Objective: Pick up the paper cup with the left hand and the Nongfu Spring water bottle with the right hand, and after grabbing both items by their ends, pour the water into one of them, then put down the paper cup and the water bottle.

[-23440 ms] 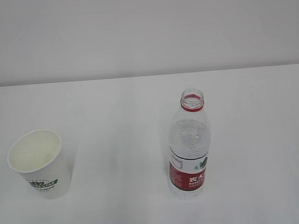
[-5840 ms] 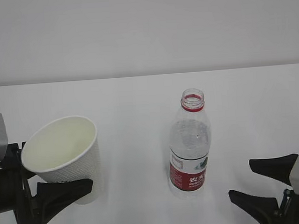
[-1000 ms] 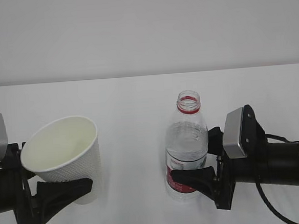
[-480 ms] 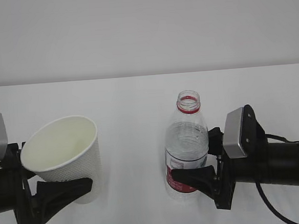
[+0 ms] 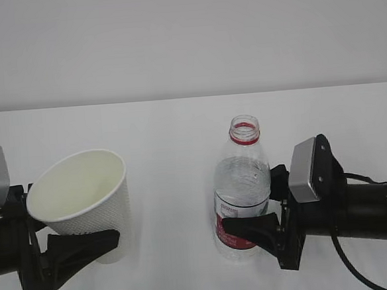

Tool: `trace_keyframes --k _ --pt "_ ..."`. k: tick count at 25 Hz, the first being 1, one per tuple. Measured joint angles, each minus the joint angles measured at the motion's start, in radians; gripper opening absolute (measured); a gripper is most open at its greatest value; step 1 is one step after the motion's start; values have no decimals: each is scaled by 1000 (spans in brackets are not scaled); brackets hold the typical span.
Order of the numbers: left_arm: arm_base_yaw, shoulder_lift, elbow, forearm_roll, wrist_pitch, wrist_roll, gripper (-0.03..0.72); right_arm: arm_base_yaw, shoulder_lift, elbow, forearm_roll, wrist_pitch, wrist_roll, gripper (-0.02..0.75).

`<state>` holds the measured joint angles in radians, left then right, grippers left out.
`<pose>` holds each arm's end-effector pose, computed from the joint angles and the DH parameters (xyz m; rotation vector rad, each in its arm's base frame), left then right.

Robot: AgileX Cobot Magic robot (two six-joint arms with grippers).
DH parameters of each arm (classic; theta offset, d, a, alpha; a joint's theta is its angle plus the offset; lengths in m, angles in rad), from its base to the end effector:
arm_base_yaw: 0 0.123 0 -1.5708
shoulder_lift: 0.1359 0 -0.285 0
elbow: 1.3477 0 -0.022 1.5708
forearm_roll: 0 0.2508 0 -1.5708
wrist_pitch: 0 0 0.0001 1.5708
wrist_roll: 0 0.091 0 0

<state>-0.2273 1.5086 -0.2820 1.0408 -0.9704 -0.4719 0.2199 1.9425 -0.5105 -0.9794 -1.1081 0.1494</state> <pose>0.1820 -0.1086 0.1577 0.9631 1.7481 -0.7709 0.2483 0.1247 0.1031 -1.0872 1.6396 0.7198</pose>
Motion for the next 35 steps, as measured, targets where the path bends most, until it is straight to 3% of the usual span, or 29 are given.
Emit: trace_keyframes --k 17,29,35 --pt "-9 0 -34 -36 2 -5 537 0 -203 3 13 104 64 526" --pt "-166 0 -154 -34 99 -45 537 0 -277 8 13 143 104 526" --pt "-181 0 -154 -34 145 -47 537 0 -282 8 13 193 109 526"
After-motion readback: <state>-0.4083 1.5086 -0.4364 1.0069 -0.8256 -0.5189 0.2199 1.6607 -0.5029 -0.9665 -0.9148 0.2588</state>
